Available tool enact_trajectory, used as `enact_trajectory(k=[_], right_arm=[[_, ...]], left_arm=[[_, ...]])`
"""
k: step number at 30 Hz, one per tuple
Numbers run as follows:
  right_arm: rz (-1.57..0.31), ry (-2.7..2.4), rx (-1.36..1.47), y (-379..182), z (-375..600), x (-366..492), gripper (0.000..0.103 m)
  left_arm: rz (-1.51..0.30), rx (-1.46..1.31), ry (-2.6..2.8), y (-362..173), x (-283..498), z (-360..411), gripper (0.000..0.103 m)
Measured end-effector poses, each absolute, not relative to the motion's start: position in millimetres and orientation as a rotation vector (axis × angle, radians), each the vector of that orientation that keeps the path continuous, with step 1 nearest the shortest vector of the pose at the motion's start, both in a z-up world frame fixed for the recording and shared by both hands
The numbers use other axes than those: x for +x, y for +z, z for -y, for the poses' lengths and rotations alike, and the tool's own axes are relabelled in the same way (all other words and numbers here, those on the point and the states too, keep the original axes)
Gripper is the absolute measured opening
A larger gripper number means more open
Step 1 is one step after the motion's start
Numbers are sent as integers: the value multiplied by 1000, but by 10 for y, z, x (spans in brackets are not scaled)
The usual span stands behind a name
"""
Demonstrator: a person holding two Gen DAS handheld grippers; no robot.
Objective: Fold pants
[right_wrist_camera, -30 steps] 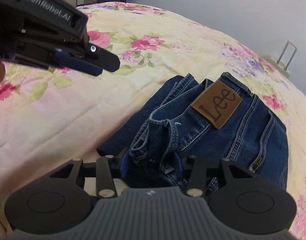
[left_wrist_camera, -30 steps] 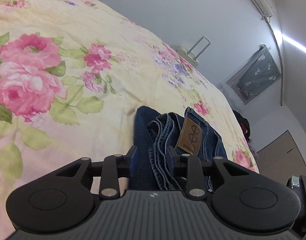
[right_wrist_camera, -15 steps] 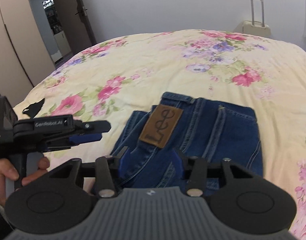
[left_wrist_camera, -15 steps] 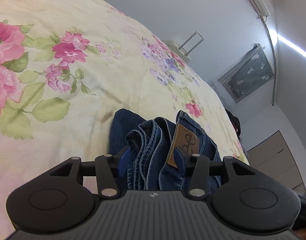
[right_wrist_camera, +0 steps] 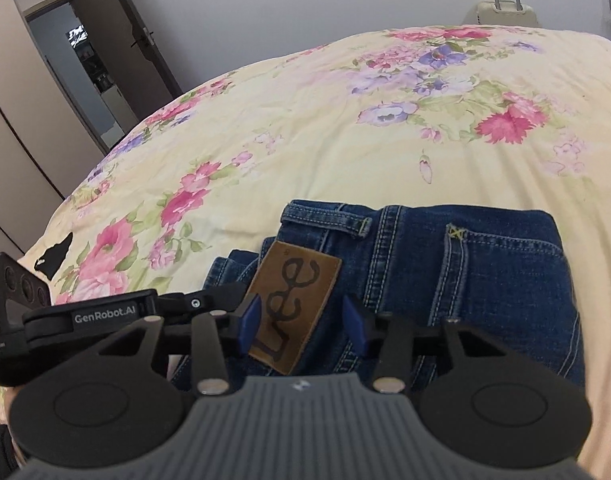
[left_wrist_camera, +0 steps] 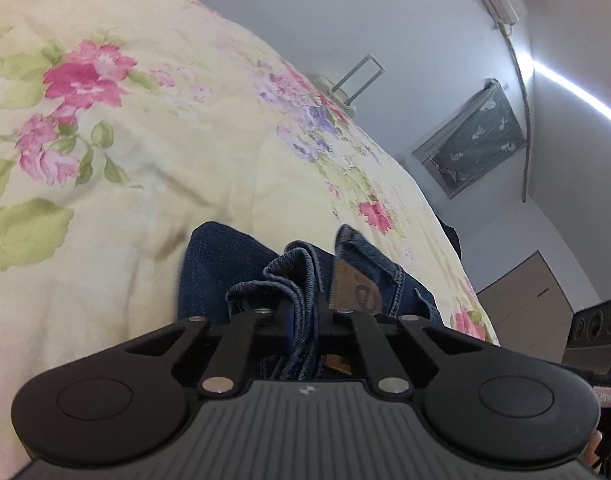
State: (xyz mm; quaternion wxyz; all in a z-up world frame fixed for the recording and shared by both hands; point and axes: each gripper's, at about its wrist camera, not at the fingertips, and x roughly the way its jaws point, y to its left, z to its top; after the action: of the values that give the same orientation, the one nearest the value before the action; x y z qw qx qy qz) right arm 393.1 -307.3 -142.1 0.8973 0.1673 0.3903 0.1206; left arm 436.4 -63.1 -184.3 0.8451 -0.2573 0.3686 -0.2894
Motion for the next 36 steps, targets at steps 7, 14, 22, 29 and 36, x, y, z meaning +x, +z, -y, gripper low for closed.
enact_trajectory(k=[7, 14, 22, 29, 36], right_arm=[[-715, 255, 406, -1278, 3186, 3752, 1], [-683, 324, 369, -1044, 2977, 3705, 0], [-713, 387, 259, -1041, 2628, 3714, 0], [-720, 267, 196, -1060, 2902, 3472, 4], [-705, 170, 271, -1152, 3455, 3025, 17]], left_arm=[[-586, -322, -664, -1276, 3967, 705, 6], [-839, -583, -561, -1773, 4343, 386, 13], [-825, -640, -509, -1593, 4292, 70, 38], [-755, -450, -586, -1379, 4194, 469, 52], [-778, -410, -620, -1556, 4386, 695, 63]])
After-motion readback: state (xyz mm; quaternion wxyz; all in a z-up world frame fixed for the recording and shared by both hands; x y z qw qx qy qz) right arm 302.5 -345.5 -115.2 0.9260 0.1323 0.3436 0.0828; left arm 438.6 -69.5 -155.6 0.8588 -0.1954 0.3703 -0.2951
